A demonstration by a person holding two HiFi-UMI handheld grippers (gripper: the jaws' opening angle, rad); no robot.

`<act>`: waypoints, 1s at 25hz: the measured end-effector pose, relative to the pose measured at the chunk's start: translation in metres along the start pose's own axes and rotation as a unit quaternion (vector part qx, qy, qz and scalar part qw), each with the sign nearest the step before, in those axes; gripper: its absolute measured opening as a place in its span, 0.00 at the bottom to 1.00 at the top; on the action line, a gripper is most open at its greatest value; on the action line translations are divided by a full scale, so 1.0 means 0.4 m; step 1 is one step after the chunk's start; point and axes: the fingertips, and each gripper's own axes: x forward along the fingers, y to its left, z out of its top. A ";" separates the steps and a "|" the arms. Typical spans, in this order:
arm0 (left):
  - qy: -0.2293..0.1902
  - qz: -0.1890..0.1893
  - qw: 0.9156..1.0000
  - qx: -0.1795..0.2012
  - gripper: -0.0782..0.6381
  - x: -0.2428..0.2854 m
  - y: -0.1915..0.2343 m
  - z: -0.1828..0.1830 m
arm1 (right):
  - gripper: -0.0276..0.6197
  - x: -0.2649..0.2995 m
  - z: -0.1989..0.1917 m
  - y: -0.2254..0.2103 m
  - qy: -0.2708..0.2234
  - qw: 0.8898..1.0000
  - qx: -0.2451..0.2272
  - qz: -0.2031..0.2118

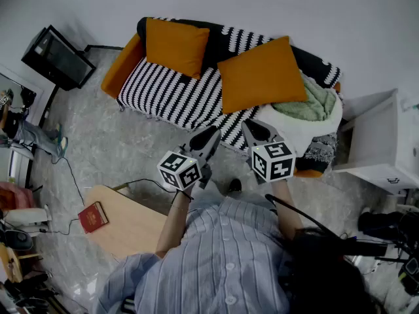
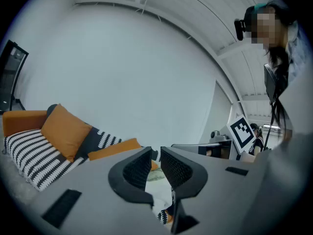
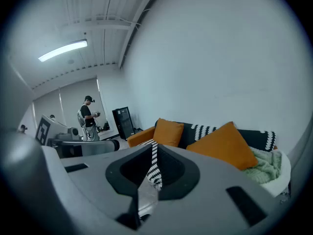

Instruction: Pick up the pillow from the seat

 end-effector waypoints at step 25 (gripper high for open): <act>-0.013 0.026 0.999 -0.023 0.17 -0.020 0.056 0.011 | 0.11 0.025 -0.041 -0.015 0.015 1.000 0.015 0.014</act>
